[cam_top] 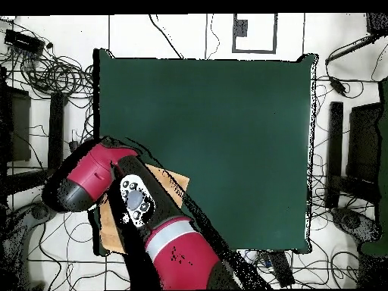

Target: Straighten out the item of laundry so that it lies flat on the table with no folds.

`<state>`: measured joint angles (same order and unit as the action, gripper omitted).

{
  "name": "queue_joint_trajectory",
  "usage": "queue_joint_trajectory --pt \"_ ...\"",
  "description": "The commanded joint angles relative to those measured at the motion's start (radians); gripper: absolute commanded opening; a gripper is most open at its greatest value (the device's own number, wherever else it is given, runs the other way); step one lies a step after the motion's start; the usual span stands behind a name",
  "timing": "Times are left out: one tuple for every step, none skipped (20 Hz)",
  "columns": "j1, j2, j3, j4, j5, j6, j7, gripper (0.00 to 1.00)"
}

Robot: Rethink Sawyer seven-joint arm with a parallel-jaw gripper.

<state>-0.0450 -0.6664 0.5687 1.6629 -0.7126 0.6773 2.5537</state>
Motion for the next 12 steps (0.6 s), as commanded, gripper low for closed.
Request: queue_joint_trajectory --pt "0.013 0.036 0.028 -0.022 -0.089 0.010 -0.244 0.00" --pt "0.013 0.045 0.021 -0.020 -0.109 -0.016 -0.235 0.00" --pt "0.014 0.039 0.018 -0.010 -0.130 -0.007 -0.239 1.00" --pt "0.023 0.037 0.008 -0.012 -0.128 0.012 -0.225 1.00" --pt "0.031 0.034 -0.002 -0.014 -0.126 0.030 -0.212 1.00" --pt "0.039 0.032 -0.012 -0.016 -0.124 0.049 -0.198 1.00" --pt "0.038 0.039 0.002 -0.033 -0.132 0.028 -0.207 1.00" --pt "0.041 0.044 0.001 -0.054 -0.137 0.008 -0.182 1.00" --pt "0.034 0.058 0.011 -0.065 -0.132 0.006 -0.189 1.00" --pt "0.027 0.072 0.021 -0.075 -0.127 0.003 -0.196 1.00" --pt "0.026 0.076 0.019 -0.079 -0.139 -0.008 -0.192 1.00" --pt "0.028 0.072 0.018 -0.077 -0.143 -0.012 -0.186 1.00"
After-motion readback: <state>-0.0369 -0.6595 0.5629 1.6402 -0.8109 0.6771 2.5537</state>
